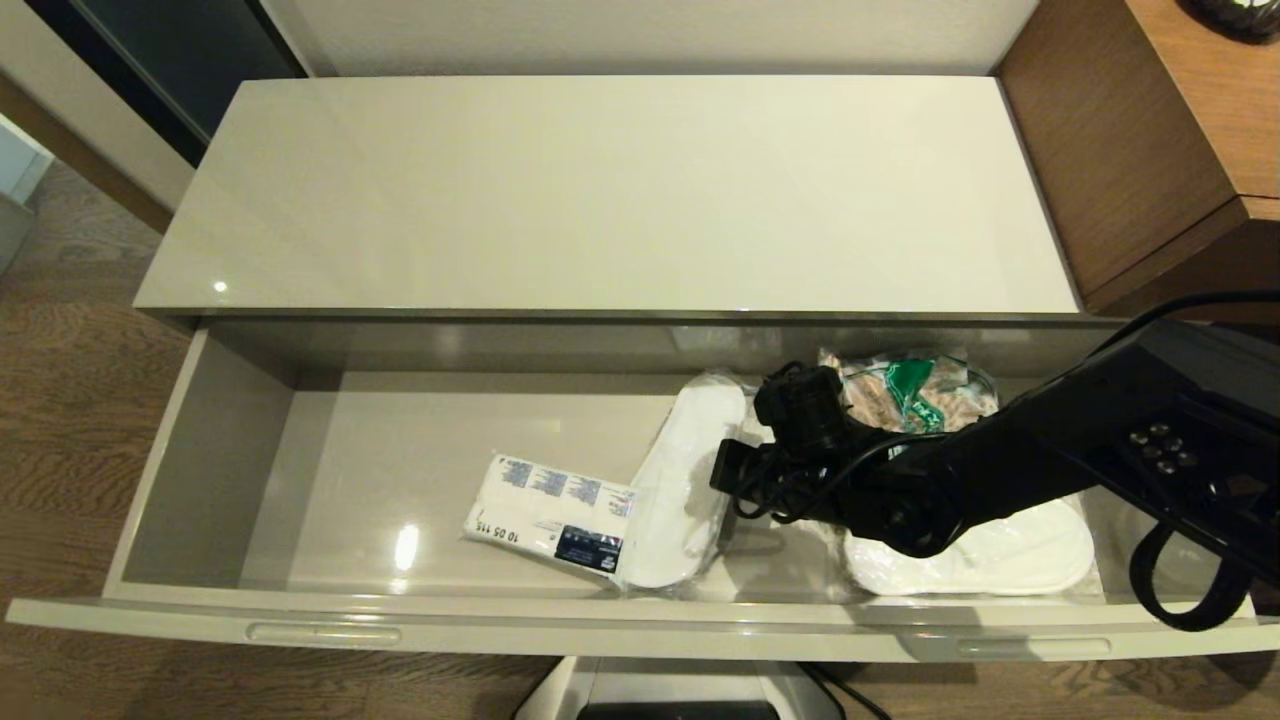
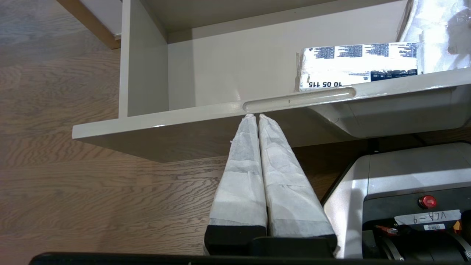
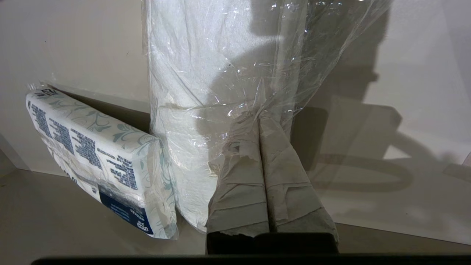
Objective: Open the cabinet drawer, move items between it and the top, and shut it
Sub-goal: Take out the disposable slippers from the drawer
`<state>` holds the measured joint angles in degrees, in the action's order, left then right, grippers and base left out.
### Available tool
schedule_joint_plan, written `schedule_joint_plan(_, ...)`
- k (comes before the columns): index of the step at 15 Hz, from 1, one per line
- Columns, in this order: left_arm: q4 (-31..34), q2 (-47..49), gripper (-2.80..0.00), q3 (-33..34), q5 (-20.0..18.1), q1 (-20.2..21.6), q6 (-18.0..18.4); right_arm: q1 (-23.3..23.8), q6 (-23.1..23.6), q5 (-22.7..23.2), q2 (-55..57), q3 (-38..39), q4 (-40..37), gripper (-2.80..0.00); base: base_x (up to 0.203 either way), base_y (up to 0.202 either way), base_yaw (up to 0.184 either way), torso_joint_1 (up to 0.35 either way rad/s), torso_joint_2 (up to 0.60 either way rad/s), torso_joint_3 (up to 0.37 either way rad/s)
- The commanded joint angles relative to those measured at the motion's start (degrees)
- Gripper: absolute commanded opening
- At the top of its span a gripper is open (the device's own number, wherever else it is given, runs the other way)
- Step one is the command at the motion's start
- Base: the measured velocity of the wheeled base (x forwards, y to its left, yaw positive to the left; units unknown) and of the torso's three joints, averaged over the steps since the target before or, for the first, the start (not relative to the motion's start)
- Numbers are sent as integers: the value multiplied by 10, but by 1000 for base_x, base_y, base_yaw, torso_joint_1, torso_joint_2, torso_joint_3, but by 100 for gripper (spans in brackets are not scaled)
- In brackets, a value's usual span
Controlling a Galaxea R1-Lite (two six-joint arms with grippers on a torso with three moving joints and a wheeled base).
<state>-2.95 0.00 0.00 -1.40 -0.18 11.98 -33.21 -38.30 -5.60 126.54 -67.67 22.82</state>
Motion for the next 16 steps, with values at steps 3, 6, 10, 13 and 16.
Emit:
schedule_joint_plan(3, 0, 1, -280, 0, 0, 0, 1, 0, -1, 1, -4, 1, -1, -280, 0, 0, 0, 0, 0, 0)
schedule_joint_plan(6, 0, 1, -280, 0, 0, 0, 1, -10, 11, 0, -76, 19, -18, -280, 0, 0, 0, 0, 0, 0)
schedule_joint_plan(10, 0, 1, -280, 0, 0, 0, 1, -30, 22, -1, -161, 47, -71, -280, 0, 0, 0, 0, 0, 0)
schedule_joint_plan(13, 0, 1, -280, 0, 0, 0, 1, -33, 25, -1, -214, 52, -136, -280, 0, 0, 0, 0, 0, 0)
schedule_joint_plan(16, 0, 1, -280, 0, 0, 0, 1, -34, 28, -1, -247, 55, -172, -280, 0, 0, 0, 0, 0, 0)
